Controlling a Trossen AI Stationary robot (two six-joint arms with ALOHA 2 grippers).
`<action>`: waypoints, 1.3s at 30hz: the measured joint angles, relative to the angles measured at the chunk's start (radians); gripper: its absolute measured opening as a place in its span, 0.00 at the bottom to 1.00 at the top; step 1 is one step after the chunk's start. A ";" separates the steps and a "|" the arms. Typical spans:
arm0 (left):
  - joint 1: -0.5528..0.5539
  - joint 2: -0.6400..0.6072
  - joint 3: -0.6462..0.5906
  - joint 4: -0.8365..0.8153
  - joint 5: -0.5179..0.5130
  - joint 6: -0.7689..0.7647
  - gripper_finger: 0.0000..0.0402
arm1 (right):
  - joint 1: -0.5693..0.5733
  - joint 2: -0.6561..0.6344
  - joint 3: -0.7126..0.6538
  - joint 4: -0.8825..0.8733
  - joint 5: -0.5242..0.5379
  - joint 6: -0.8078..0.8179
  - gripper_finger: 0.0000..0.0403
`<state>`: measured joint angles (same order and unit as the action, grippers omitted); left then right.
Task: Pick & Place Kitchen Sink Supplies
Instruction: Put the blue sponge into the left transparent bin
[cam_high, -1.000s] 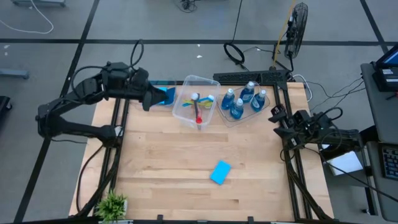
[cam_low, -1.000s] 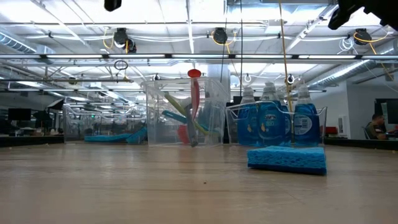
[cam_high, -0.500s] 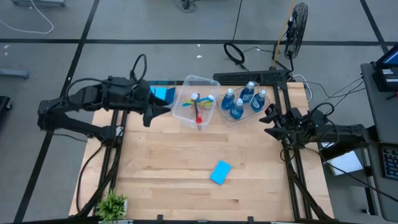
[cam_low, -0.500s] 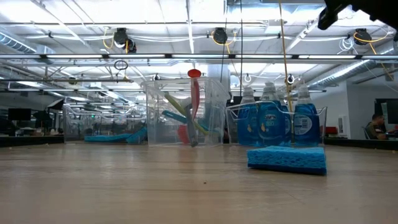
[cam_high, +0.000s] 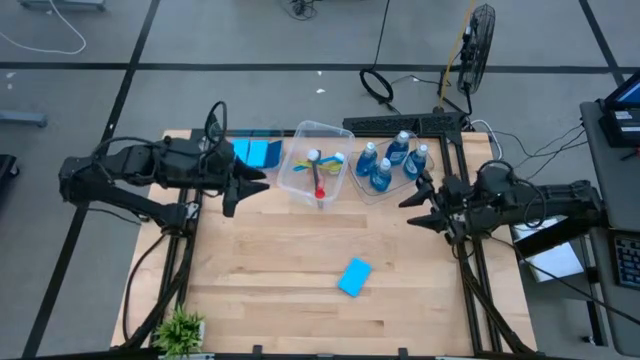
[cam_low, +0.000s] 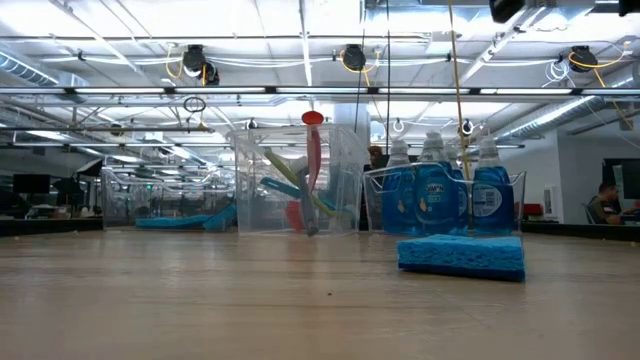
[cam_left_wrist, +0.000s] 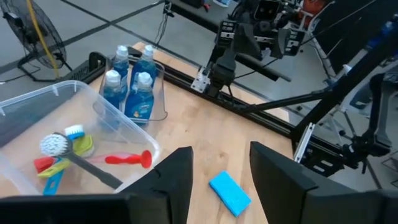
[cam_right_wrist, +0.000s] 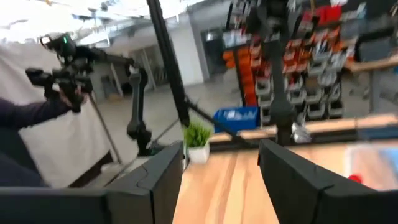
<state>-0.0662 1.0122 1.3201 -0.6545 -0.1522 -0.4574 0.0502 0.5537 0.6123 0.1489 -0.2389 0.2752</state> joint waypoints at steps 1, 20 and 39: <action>-0.013 -0.001 0.000 -0.003 -0.015 -0.001 0.39 | 0.011 0.020 0.019 -0.026 0.000 0.000 0.49; -0.208 -0.009 -0.001 -0.101 -0.219 -0.037 0.40 | 0.208 0.325 0.160 -0.132 0.087 0.105 0.49; -0.422 -0.217 -0.258 -0.072 -0.396 -0.188 0.41 | 0.285 0.658 0.466 -0.545 0.210 0.384 0.49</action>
<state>-0.4886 0.7954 1.0621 -0.7269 -0.5483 -0.6456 0.3347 1.2113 1.0787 -0.3961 -0.0288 0.6591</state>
